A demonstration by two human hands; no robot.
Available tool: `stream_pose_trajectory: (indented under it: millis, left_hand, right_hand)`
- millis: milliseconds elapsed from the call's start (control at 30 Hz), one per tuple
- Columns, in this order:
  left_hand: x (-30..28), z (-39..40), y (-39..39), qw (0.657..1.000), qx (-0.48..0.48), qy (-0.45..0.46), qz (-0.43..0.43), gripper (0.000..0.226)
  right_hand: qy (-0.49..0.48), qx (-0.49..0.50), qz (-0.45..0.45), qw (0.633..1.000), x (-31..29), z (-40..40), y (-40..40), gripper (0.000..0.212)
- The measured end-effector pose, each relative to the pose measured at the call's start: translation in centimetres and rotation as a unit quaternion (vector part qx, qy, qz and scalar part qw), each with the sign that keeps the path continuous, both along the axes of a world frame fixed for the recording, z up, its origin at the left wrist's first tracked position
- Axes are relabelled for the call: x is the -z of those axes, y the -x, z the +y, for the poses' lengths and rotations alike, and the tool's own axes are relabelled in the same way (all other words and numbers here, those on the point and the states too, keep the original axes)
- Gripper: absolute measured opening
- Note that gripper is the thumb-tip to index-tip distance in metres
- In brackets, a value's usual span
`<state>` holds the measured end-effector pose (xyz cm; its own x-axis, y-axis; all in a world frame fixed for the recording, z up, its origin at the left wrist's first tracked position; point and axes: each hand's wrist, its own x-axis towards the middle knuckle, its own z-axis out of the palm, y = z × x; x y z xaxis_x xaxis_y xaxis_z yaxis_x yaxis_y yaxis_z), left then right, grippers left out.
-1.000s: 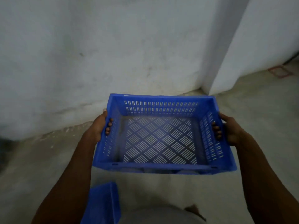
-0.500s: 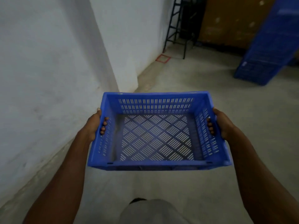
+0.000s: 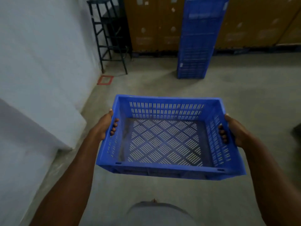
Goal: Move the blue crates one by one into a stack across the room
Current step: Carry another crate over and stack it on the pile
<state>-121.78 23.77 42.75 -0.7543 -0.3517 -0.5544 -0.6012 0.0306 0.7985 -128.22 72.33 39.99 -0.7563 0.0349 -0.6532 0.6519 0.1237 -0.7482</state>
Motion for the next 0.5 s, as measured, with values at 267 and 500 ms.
stream_pose_trajectory:
  millis: [267,500]
  left_hand:
    - [-1.6,7.1,24.0,0.993,0.113,0.035,0.009,0.061]
    - [-0.6,14.7,42.0,0.992,0.122,0.04,0.01,0.058]
  right_hand:
    - [-0.003,0.092,0.023,0.996,0.3,7.7,14.1,0.066]
    - [0.001,0.1,0.031,0.994,-0.3,14.4,31.2,0.064]
